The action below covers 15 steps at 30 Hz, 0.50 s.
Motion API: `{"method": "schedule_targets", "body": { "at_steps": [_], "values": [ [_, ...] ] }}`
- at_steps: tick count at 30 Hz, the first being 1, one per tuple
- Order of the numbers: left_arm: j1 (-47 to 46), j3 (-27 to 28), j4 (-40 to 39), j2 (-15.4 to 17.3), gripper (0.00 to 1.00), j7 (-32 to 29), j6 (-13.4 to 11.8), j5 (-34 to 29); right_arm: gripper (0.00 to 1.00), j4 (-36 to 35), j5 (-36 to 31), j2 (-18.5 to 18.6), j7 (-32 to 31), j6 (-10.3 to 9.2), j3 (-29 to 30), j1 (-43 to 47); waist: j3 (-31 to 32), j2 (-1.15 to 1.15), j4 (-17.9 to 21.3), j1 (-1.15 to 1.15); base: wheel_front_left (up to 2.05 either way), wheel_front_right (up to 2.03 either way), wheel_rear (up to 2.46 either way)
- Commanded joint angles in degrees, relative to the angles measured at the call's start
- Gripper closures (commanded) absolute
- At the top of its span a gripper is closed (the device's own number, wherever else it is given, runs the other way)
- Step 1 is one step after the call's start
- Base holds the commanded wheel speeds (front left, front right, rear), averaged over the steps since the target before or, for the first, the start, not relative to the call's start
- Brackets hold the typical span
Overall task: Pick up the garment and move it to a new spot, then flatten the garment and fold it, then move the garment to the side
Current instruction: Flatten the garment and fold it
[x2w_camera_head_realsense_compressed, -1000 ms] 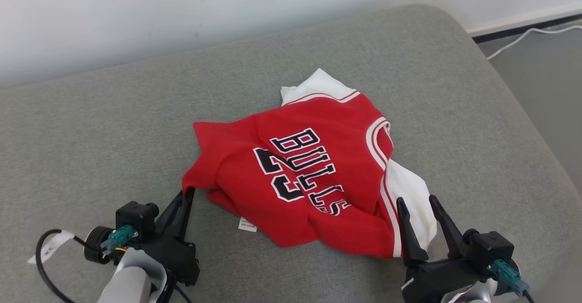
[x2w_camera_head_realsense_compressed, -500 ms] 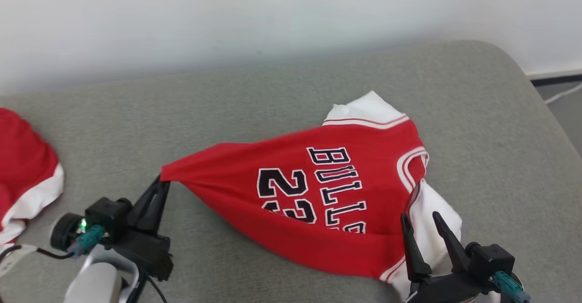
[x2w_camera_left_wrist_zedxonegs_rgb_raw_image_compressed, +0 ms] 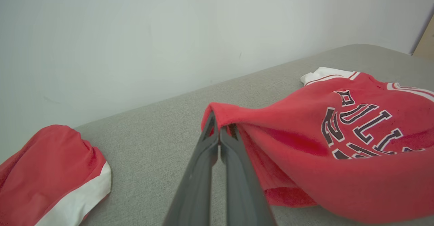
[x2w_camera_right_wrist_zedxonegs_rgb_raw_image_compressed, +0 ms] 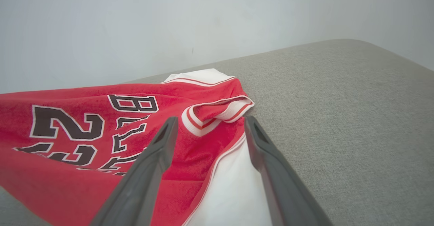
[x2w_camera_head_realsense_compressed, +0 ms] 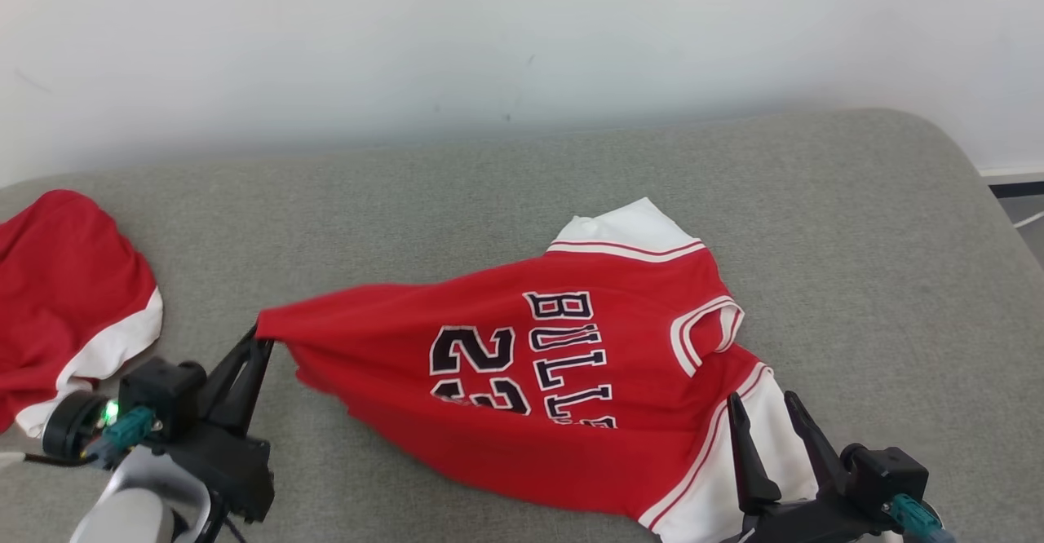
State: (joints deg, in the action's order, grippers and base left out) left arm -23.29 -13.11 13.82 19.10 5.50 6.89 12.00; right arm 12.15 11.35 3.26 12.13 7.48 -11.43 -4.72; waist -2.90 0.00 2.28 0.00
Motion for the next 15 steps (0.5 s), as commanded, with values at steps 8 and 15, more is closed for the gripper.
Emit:
{"method": "schedule_targets", "body": {
  "at_steps": [8,15],
  "values": [
    [0.73,2.2,-0.17,2.42,1.0,0.74,-1.89,0.81,0.0,0.87,-0.92,-0.18,-0.7,0.03,1.99,0.02,0.19,0.0,2.01,0.0,0.0,0.0,0.0],
    [-2.62,0.41,0.44,3.22,1.0,-0.64,-0.94,0.92,0.0,1.1,-1.13,-0.25,-1.15,0.03,2.18,-0.34,0.0,0.0,3.23,0.0,0.0,0.0,0.0]
  ]
}}
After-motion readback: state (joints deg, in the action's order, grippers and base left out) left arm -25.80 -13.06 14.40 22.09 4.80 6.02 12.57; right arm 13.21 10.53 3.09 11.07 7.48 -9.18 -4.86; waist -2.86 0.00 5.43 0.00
